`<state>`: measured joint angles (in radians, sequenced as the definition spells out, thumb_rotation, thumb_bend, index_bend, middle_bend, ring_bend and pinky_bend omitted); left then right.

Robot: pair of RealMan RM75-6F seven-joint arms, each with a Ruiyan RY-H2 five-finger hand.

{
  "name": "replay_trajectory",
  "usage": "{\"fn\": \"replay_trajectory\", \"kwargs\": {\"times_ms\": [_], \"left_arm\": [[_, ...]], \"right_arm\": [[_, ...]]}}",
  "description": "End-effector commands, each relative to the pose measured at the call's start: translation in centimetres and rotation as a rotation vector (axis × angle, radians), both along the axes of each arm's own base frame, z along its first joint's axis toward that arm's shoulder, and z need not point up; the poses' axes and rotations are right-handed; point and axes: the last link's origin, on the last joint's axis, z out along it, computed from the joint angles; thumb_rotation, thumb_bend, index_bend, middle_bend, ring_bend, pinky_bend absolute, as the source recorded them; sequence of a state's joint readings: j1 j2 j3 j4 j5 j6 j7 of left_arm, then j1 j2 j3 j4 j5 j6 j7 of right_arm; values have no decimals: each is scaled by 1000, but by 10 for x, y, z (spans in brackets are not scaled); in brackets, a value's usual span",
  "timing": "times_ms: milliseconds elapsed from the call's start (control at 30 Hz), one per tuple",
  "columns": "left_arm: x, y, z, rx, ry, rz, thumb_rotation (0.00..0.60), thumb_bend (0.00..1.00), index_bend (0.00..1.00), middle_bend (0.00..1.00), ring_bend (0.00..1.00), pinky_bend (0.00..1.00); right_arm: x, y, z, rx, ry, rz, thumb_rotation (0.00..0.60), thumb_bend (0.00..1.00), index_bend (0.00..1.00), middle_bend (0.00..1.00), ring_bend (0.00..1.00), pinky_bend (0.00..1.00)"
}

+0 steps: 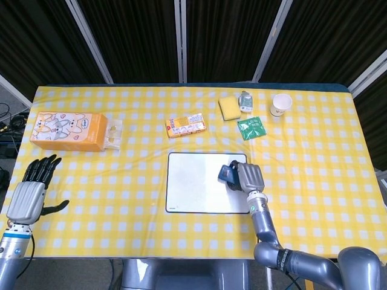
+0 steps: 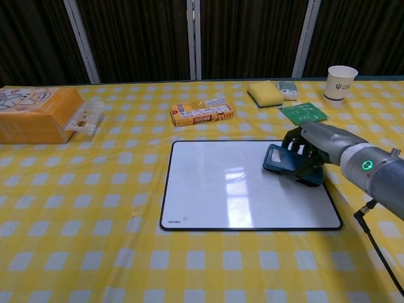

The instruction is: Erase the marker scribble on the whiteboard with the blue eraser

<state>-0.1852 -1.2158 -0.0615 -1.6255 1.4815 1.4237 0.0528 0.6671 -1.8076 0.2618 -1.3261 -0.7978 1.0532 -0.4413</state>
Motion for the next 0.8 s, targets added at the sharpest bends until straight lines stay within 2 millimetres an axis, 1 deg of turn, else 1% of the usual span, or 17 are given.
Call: {"fn": "replay_trajectory", "kwargs": {"times_ms": [33,267,400,500,567,633,800], "left_arm": [[1,0,0,0,0,-3,600,13,0,0,0,0],[0,-1,1,3,-1,-2,600,12,0,0,0,0],[0,-1,1,2,-3,-2,600,13,0,0,0,0],[0,-2,2,3,-4,-3,600,13,0,0,0,0],[-1,-2,2,5,-4,-2,600,13,0,0,0,0],[-1,-2,2,3,-5,-2,600,13,0,0,0,0],[1,-3,1,2,-1,-8,600,13,0,0,0,0]], "right_arm": [[9,9,-7,40,-28,18,600,324,837,728,739,752],[35,35,-29,145,-50,91,600,325,837,728,741,753],[38,39,-31,154,-31,111,600,324,837,729,742,754],[36,36,-28,135,-23,104,600,325,837,729,742,754],[29,26,-18,89,-21,72,600,325,837,728,742,754],[25,22,-14,76,-19,64,600,326,837,729,742,754],[10,7,4,-11,-8,28,600,325,837,729,742,754]]}}
